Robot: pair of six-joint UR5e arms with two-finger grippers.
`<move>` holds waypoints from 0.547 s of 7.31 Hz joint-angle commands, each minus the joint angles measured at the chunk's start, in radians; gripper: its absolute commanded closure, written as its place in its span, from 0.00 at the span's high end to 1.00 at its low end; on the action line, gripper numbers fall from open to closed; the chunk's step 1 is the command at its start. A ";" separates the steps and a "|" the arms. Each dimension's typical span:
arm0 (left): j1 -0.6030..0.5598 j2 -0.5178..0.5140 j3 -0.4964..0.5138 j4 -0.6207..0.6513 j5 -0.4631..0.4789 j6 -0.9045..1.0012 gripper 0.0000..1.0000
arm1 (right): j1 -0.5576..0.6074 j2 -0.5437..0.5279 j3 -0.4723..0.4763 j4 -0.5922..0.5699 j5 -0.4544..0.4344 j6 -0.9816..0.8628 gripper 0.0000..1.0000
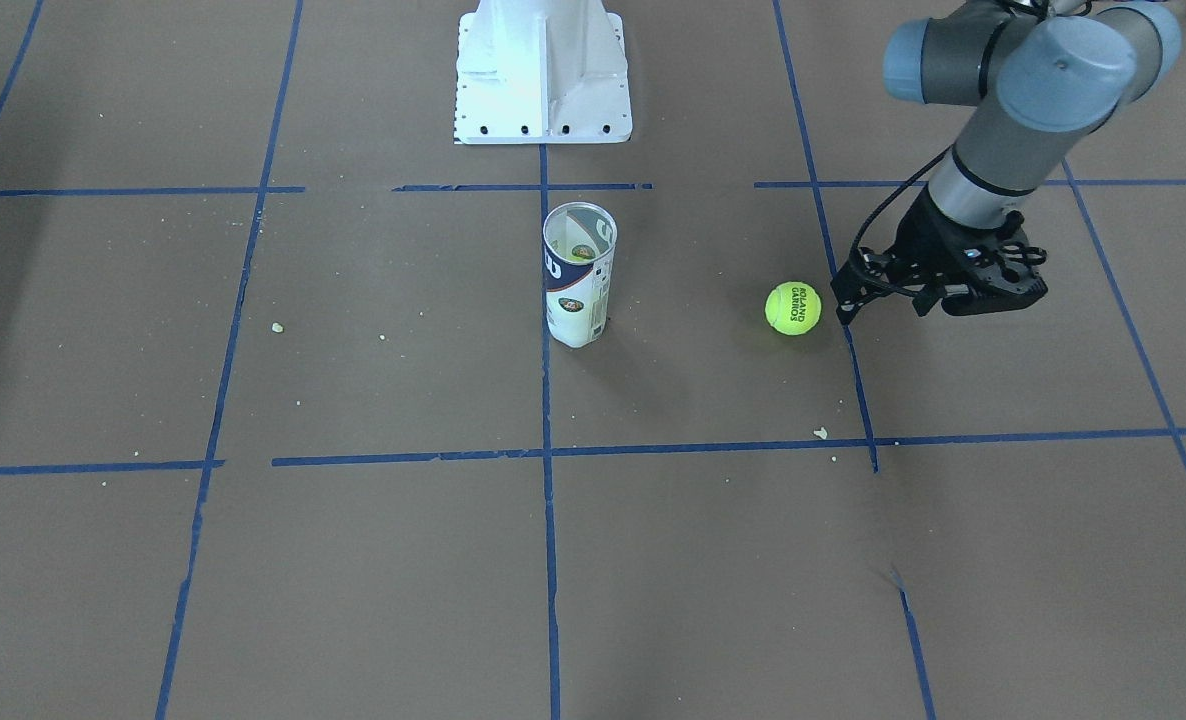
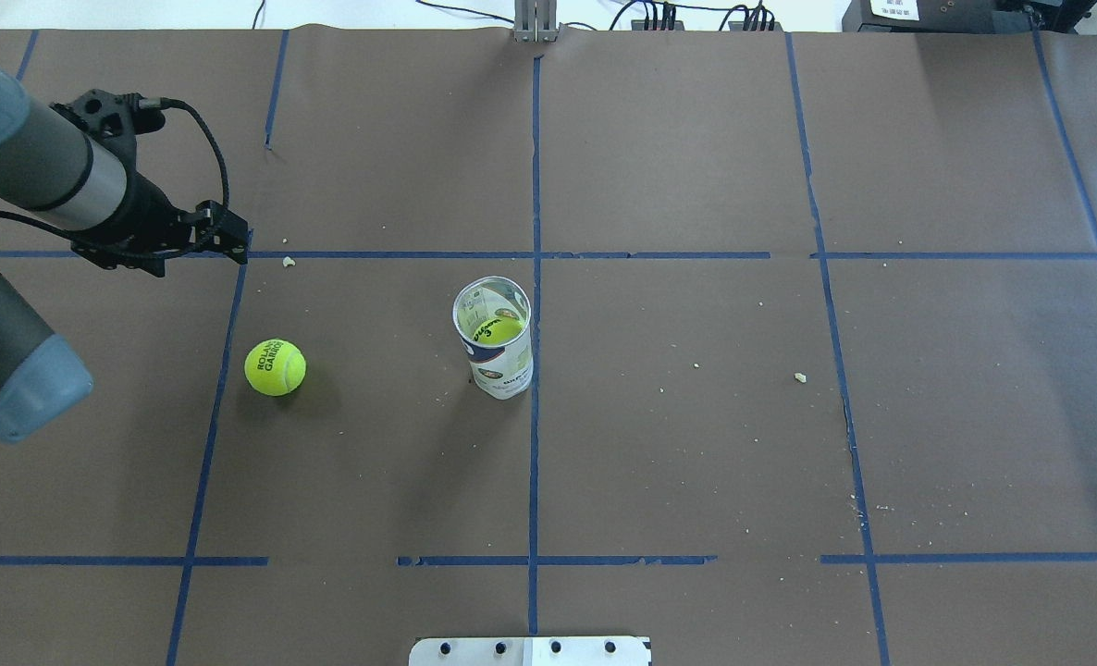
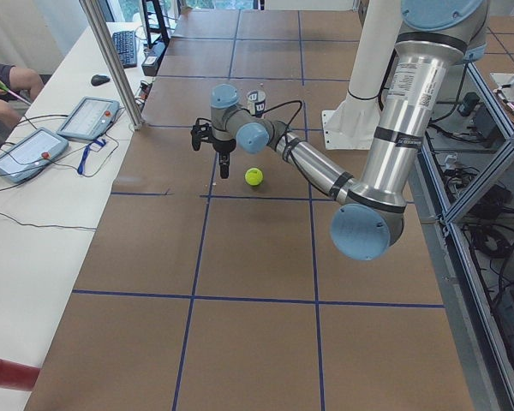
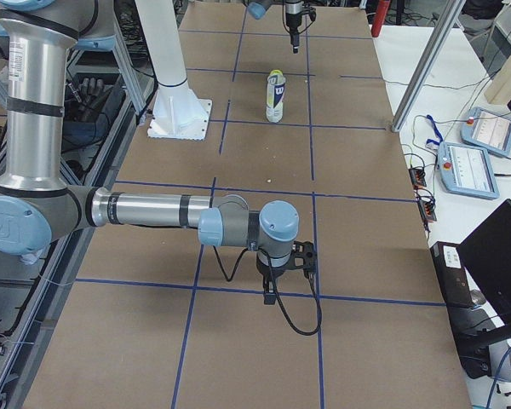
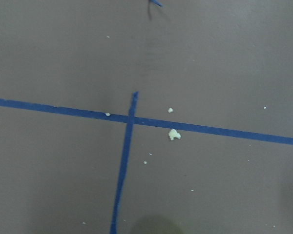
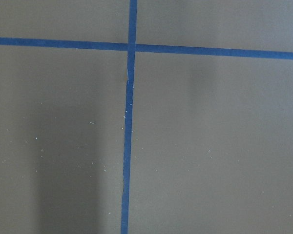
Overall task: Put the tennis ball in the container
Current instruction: 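Move the left gripper toward the yellow tennis ball on the table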
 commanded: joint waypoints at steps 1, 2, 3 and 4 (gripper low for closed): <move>0.114 -0.004 0.004 -0.055 0.124 -0.133 1.00 | 0.000 0.001 0.000 0.000 0.000 0.000 1.00; 0.152 -0.001 0.004 -0.064 0.164 -0.171 1.00 | 0.000 -0.001 0.000 0.000 0.000 0.000 1.00; 0.194 0.002 0.018 -0.080 0.211 -0.204 1.00 | 0.000 0.001 0.000 0.000 0.000 0.000 1.00; 0.209 0.016 0.018 -0.098 0.227 -0.209 1.00 | 0.000 -0.001 0.000 0.000 0.000 0.000 1.00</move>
